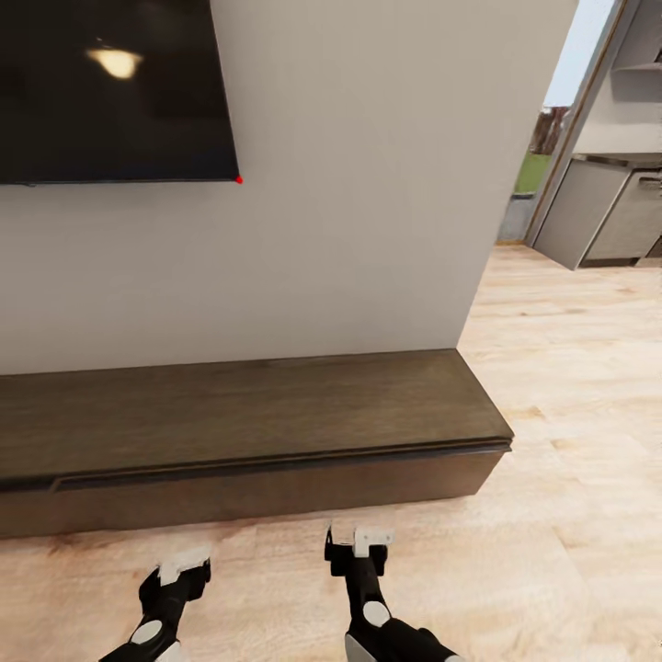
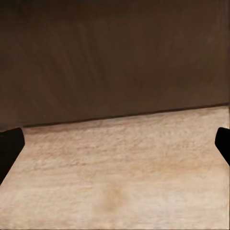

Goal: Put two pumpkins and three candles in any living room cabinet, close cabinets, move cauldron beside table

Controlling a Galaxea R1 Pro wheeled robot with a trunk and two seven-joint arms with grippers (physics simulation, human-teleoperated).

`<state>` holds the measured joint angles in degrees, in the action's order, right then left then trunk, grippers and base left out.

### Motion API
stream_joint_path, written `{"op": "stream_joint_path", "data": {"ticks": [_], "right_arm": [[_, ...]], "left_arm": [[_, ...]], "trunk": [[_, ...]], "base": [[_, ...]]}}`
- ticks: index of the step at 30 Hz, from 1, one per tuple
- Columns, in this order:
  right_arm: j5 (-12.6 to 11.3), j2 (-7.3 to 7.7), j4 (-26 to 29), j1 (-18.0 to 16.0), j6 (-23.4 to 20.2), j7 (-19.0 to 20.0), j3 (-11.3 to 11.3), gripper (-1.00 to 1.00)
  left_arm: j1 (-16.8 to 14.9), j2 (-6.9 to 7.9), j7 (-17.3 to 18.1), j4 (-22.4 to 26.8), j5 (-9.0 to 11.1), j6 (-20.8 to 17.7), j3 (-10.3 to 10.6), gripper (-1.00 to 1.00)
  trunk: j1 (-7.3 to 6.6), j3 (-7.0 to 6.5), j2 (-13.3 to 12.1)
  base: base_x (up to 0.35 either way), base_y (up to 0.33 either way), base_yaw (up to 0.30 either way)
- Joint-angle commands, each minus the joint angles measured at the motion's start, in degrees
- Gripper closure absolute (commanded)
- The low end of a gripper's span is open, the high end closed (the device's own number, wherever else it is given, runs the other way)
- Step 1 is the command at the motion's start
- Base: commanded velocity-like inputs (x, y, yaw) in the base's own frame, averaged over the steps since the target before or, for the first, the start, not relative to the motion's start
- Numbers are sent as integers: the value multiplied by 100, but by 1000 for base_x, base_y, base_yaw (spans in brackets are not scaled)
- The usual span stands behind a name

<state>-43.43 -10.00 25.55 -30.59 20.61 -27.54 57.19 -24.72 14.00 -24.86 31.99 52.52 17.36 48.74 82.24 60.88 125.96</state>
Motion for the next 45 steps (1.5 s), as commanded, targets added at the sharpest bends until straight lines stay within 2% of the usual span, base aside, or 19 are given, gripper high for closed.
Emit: {"op": "stream_joint_path", "data": {"ticks": [1,4,6,7,10,15,19,25,37,40,43,45], "right_arm": [[-46,0,15,-9,-152,-32,40,-100],[-51,0,44,-9,-648,-32,25,-100],[-57,0,48,-9,-857,-35,7,-100],[-80,0,51,-9,-1062,-38,-46,-100],[-256,0,54,-9,-1550,-33,-361,-100],[-352,0,213,-9,-2025,-33,-535,-100],[-365,0,452,-9,-2113,-41,-542,-100],[-366,0,503,-7,-2246,-36,-523,-100],[-376,0,480,111,-2282,-24,-518,-100],[-378,0,565,100,-2185,74,-419,-100],[-379,0,553,100,-2089,170,-426,-100],[-379,0,491,116,-2025,202,-450,-100]], "left_arm": [[-7,15,-36,77,52,-262,30,-100],[-7,55,-36,561,58,-1176,-148,-100],[-7,83,-36,835,59,-1603,-313,-100],[-7,116,-32,1032,59,-2015,-469,-100],[-7,174,-21,1203,54,-2568,-654,-100],[-7,189,-12,1201,51,-2717,-790,-100],[-7,191,-10,1197,67,-2743,-882,-100],[-7,191,-10,1188,70,-2751,-909,-100],[-7,174,-10,1187,74,-2754,-910,-100],[91,261,88,1089,174,-2852,-822,-100],[190,261,184,992,276,-2931,-819,-100],[255,204,248,927,344,-2920,-788,-100]], "trunk": [[-2,5,2],[-2,5,2],[-2,5,2],[-2,5,2],[-2,5,2],[-90,-67,-158],[-178,-139,-318],[-310,-247,-559],[-573,-462,-1040],[-572,-462,-1039],[-572,-462,-1039],[-616,-498,-1119]], "base": [[-70,0,0],[-31,0,0],[-12,0,0],[-5,0,0],[-2,0,0],[0,0,0],[0,0,0],[0,0,0],[0,0,0],[0,0,0],[0,0,0],[0,0,0]]}}
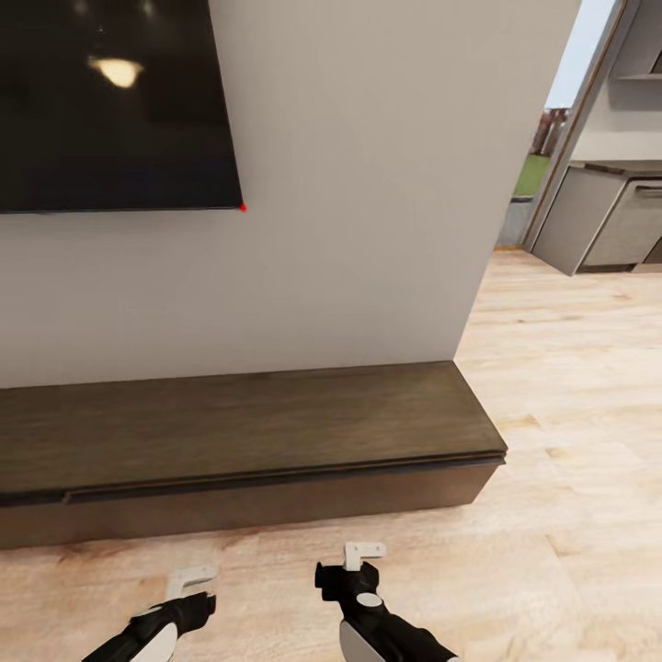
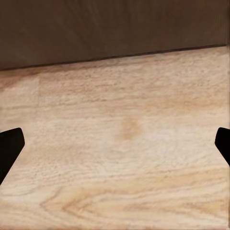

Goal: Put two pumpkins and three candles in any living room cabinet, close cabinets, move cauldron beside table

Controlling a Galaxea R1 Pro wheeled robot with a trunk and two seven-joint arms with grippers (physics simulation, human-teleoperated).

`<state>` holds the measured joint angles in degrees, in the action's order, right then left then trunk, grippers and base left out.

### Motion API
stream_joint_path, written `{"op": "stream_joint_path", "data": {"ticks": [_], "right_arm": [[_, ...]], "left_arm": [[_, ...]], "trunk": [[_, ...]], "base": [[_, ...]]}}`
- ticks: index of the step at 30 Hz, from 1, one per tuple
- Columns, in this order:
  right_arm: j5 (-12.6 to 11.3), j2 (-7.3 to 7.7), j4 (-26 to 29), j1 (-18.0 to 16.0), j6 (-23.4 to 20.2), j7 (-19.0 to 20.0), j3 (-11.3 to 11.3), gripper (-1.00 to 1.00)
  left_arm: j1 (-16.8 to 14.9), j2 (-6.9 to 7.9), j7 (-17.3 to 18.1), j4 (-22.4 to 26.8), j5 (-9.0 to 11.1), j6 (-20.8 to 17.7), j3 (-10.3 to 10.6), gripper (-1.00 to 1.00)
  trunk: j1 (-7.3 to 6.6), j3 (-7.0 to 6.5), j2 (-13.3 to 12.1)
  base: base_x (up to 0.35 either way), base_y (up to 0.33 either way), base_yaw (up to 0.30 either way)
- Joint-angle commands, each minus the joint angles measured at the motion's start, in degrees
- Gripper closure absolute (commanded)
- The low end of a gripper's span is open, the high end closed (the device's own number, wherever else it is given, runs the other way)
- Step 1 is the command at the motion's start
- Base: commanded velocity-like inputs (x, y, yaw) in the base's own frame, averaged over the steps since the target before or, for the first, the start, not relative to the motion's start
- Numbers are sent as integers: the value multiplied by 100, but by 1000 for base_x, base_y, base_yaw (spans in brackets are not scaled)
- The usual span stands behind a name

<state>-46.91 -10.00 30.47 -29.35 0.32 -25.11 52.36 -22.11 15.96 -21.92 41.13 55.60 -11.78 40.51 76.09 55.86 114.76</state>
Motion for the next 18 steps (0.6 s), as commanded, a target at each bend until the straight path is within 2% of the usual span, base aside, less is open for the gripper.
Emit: {"op": "stream_joint_path", "data": {"ticks": [1,6,18], "right_arm": [[-30,0,-12,-5,37,-40,30,-100],[-29,0,-23,-1,197,-38,27,-100],[-38,0,-27,0,170,-62,6,-100]], "left_arm": [[27,-25,-15,-19,71,0,45,-100],[90,-180,146,-180,240,8,61,-100],[93,-183,532,-566,625,6,19,-100]], "trunk": [[-23,-14,-39],[-133,-104,-240],[-397,-319,-721]], "base": [[0,0,0],[0,0,0],[0,0,0]]}}
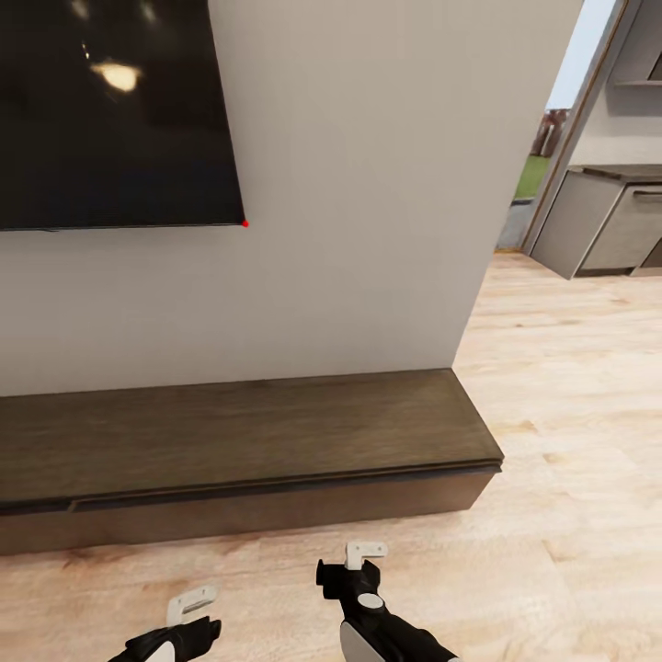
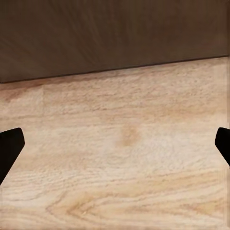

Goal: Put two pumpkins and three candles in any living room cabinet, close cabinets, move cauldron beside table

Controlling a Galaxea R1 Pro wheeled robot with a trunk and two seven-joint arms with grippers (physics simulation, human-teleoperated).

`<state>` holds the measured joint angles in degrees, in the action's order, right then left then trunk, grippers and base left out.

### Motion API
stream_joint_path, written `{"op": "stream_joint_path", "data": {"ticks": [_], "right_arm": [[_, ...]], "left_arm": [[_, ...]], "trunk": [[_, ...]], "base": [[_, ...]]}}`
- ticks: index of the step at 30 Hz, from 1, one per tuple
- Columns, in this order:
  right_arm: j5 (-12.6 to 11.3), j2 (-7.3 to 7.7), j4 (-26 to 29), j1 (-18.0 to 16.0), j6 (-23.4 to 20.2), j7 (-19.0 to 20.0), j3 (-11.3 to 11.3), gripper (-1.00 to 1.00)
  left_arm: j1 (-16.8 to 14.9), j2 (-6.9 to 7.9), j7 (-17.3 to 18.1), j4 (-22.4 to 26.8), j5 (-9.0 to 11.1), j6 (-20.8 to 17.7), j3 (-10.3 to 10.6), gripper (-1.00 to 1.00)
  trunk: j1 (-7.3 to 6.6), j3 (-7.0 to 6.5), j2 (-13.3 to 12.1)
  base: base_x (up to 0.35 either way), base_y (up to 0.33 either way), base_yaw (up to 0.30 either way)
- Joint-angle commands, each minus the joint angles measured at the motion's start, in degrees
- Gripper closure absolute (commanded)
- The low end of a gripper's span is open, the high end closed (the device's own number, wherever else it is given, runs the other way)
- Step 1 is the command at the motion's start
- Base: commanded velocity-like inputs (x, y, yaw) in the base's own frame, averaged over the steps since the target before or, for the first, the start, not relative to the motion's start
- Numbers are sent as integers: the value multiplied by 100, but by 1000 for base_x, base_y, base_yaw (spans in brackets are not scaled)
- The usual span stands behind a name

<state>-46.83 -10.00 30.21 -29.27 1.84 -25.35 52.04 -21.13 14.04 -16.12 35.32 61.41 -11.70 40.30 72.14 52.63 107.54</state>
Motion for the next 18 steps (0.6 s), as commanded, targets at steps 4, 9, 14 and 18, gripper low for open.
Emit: {"op": "stream_joint_path", "data": {"ticks": [4,9,14,18], "right_arm": [[-53,0,-11,-8,-44,-47,33,-100],[-46,0,0,-8,-230,-40,34,-100],[-49,0,2,-8,-247,-48,34,-100],[-47,0,2,-8,-253,-49,34,-100]], "left_arm": [[-5,10,81,-114,172,-7,42,-100],[-5,11,781,-417,433,-8,57,-100],[-5,17,778,-443,433,-8,54,-100],[-5,12,777,-446,433,-8,61,-100]], "trunk": [[-89,-68,-159],[-199,-158,-360],[-309,-247,-560],[-397,-319,-721]], "base": [[0,0,0],[0,0,0],[0,0,0],[0,0,0]]}}
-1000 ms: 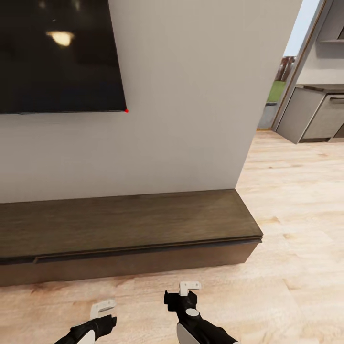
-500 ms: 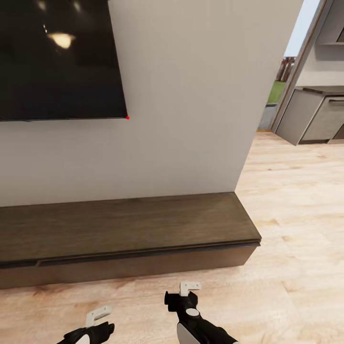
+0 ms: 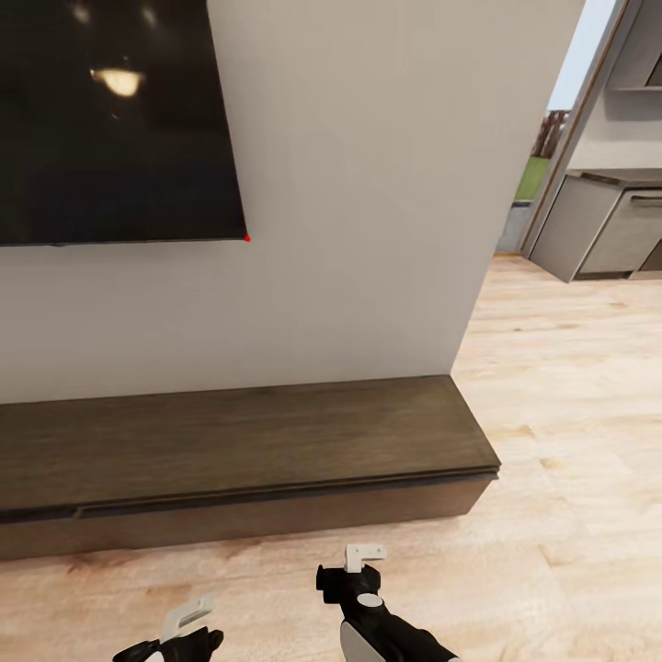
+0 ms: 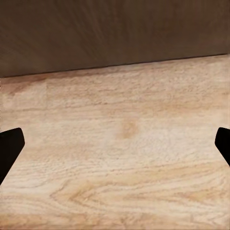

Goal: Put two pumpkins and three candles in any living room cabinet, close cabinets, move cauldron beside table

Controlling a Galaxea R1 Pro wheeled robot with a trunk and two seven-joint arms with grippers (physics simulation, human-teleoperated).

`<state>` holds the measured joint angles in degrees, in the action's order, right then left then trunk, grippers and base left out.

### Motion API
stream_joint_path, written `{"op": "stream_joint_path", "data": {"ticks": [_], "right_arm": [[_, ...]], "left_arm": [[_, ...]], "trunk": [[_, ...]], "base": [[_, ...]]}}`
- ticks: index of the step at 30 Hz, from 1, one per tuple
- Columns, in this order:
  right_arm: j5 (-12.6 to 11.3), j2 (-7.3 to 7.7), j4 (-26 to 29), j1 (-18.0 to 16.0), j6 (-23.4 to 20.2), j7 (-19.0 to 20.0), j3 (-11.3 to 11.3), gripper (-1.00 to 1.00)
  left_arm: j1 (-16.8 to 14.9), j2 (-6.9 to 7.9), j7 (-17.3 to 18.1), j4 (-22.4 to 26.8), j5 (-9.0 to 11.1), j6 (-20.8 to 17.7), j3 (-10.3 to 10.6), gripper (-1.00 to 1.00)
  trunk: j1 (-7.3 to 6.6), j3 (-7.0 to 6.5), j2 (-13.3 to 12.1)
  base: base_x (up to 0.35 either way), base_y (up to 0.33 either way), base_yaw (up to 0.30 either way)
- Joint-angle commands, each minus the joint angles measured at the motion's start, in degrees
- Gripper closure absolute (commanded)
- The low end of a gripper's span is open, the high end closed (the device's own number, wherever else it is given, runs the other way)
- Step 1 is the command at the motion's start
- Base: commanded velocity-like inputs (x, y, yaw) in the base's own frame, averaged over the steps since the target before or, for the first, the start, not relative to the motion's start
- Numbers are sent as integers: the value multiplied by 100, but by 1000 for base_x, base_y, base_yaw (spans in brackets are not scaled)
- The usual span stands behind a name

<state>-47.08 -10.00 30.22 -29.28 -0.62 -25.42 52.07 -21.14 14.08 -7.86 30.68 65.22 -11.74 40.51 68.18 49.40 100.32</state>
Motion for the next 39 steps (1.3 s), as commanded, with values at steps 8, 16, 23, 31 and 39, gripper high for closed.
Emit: {"op": "stream_joint_path", "data": {"ticks": [8,16,23,31,39], "right_arm": [[-21,0,-4,-8,-10,-42,31,-100],[-21,0,-7,-8,-1,-34,36,-100],[-14,0,-16,-8,31,-32,45,-100],[-12,0,-16,-8,49,-8,49,-100],[-12,0,-16,-8,58,-3,52,-100]], "left_arm": [[-4,2,-49,13,48,-3,48,-100],[-4,-1,-60,0,48,5,53,-100],[-4,-1,-86,-4,43,5,56,-100],[-4,-1,-109,-10,43,7,59,-100],[-4,-5,-129,-10,35,12,61,-100]], "trunk": [[-177,-140,-320],[-352,-283,-641],[-506,-409,-921],[-682,-552,-1242],[-858,-696,-1563]], "base": [[-1,0,0],[-112,0,40],[-94,0,200],[-3,0,261],[0,0,288]]}}
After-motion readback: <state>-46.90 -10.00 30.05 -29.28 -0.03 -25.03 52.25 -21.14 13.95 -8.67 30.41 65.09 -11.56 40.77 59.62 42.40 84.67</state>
